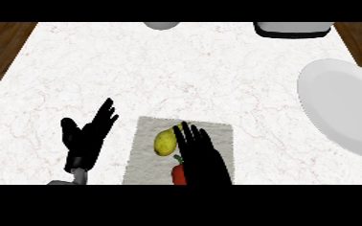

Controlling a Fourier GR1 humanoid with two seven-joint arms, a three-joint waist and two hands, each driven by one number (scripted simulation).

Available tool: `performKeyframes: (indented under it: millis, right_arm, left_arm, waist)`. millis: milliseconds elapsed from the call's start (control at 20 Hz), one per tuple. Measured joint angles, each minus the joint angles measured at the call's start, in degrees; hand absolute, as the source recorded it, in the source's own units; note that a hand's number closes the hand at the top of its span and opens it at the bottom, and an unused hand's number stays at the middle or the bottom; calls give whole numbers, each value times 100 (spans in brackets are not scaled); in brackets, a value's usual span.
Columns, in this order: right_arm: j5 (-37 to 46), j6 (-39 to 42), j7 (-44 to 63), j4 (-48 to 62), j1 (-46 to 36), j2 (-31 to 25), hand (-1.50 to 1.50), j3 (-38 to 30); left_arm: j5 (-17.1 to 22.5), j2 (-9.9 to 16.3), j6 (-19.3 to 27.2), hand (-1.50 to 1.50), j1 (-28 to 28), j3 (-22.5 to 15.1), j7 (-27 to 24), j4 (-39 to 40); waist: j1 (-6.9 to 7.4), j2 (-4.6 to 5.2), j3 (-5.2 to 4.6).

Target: Pick the bell pepper from the placemat and place it in the plate

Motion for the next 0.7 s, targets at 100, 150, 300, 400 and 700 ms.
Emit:
performKeyframes:
  millis: [100,150,300,400,700]
  right_arm:
    - [137,100,49,13,51,50,-150,2]
    - [210,55,-22,160,76,79,-150,-15]
    - [300,175,-145,238,187,96,-150,-130]
    - [378,199,-218,317,265,160,-150,-148]
    - [501,85,-485,926,311,394,150,-181]
  left_arm:
    - [-61,-74,54,0,-8,2,22,15]
    - [-59,-58,42,0,-49,40,106,-8]
    - [-115,-128,59,0,8,31,277,-156]
    - [-62,-73,-90,0,-57,173,248,-34]
    - [-190,-180,-153,0,-80,268,185,33]
  waist:
    - [-1,-2,2]
    - [0,0,0]
    - [-1,8,-8]
    - [-2,7,-6]
    - [4,8,-5]
